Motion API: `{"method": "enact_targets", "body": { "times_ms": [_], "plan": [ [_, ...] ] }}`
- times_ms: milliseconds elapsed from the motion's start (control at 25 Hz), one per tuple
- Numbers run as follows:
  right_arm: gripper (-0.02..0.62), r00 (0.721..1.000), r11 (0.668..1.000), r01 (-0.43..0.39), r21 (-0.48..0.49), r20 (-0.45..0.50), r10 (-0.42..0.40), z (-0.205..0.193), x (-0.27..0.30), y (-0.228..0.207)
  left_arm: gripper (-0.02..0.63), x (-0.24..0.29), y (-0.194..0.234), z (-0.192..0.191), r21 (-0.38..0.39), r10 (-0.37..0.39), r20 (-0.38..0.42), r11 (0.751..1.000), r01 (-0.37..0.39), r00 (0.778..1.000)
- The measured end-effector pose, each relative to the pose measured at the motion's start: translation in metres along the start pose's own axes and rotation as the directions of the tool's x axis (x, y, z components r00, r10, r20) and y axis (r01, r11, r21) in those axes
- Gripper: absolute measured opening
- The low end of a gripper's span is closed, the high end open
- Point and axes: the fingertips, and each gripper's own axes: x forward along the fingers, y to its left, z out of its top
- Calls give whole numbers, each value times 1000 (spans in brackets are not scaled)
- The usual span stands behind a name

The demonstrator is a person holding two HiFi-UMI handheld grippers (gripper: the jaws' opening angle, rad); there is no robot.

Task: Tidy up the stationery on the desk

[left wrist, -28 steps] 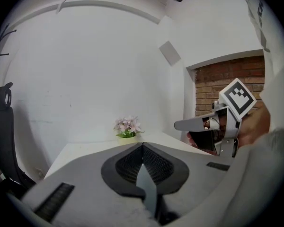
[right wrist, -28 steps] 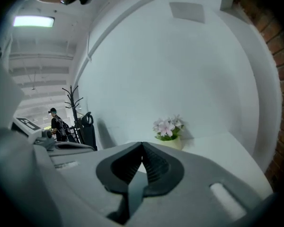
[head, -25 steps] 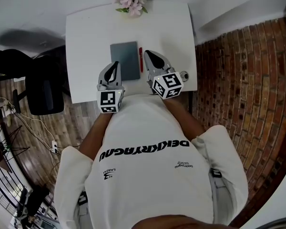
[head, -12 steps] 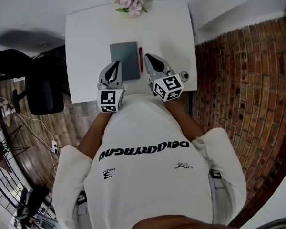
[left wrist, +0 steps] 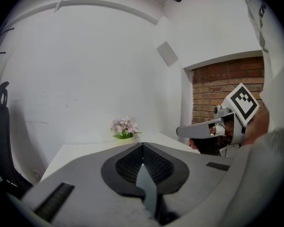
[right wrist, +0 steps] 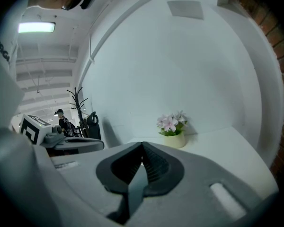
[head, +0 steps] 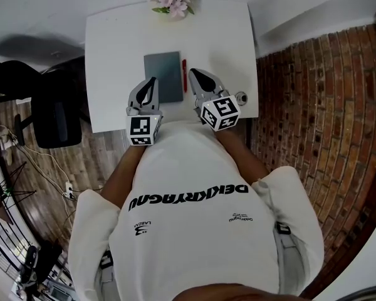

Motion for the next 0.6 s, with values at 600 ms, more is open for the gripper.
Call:
{"method": "enact_targets", "body": {
  "times_ms": [600],
  "plan": [
    [-3, 1000, 1000, 5, -8, -13, -5, -3, 1, 2, -2, -2, 0, -1, -5, -2, -5, 1000, 2, 1000]
  ]
}}
